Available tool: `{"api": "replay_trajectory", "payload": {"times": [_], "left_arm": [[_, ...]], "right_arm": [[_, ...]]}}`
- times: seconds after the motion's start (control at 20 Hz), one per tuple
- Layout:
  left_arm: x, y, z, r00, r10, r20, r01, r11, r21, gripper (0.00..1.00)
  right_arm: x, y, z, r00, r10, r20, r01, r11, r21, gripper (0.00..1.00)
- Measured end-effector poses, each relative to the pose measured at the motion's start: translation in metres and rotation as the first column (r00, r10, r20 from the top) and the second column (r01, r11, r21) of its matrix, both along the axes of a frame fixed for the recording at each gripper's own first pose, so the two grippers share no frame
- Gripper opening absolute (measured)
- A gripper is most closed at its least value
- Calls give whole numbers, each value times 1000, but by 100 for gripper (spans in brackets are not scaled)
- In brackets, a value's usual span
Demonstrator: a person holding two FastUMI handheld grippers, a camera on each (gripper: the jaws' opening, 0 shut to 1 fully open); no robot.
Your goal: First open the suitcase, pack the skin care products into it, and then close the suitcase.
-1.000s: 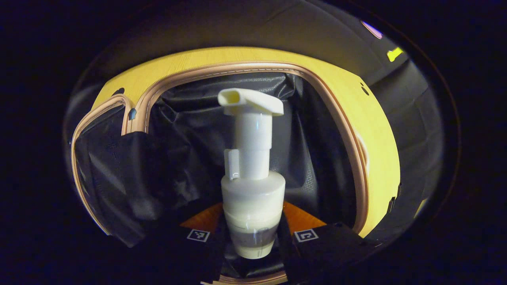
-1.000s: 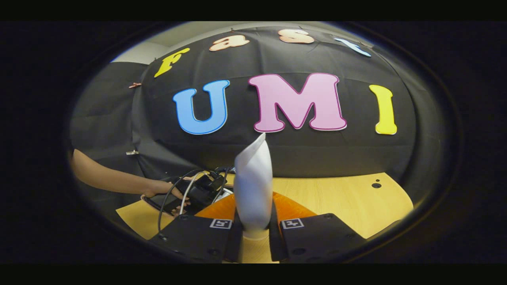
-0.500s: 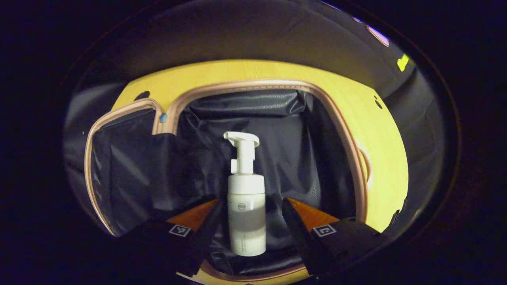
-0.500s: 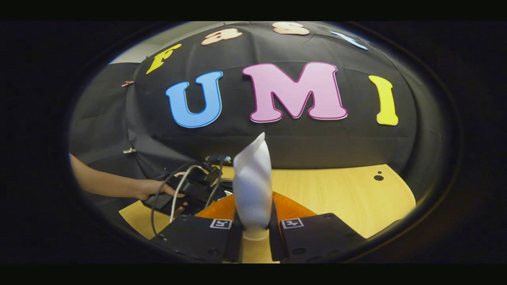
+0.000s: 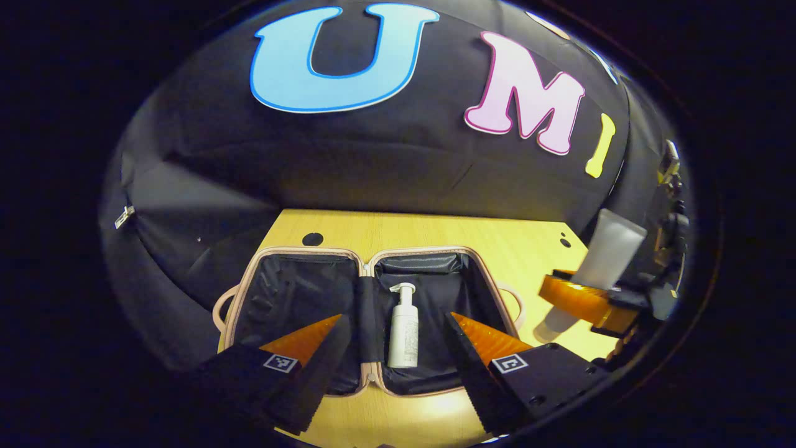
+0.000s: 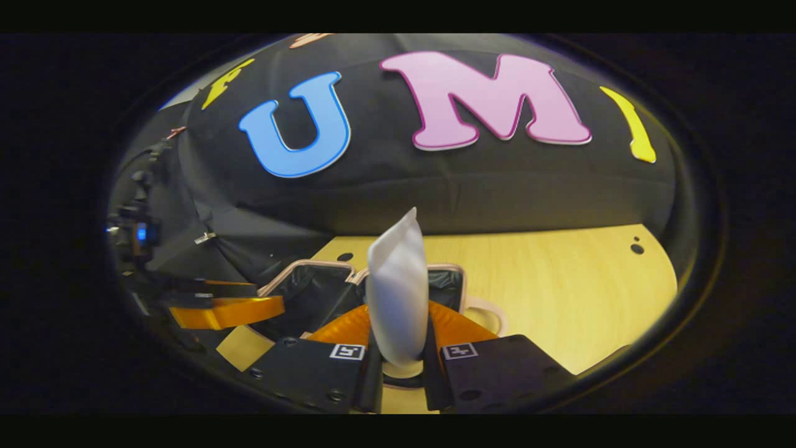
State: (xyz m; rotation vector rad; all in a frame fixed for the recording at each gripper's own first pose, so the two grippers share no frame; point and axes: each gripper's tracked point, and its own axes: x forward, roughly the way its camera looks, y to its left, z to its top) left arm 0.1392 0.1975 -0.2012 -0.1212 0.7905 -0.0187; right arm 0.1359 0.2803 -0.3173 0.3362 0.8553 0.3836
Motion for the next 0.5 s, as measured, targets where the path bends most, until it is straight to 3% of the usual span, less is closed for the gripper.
{"api": "replay_trajectory", "payload": {"times": [0.15, 0.3, 0.35, 0.45, 0.5], "left_arm": [[-28, 10, 30, 998, 28, 57, -27, 999, -23, 97], [-53, 22, 47, 995, 53, 89, -49, 998, -39, 97], [-60, 25, 50, 994, 57, 89, -53, 998, -46, 97], [-75, 36, 58, 993, 71, 97, -67, 997, -40, 97], [-82, 43, 60, 992, 80, 100, -77, 996, -35, 97]], "right_arm": [[-1, 24, -34, 995, 70, -78, -73, 996, -48, 30], [-13, 48, -73, 965, 66, -254, -74, 997, -24, 30], [-15, 51, -90, 954, 73, -289, -88, 995, -38, 34], [-17, 52, -118, 941, 71, -332, -105, 991, -86, 30], [-21, 53, -130, 924, 62, -378, -104, 990, -94, 39]]}}
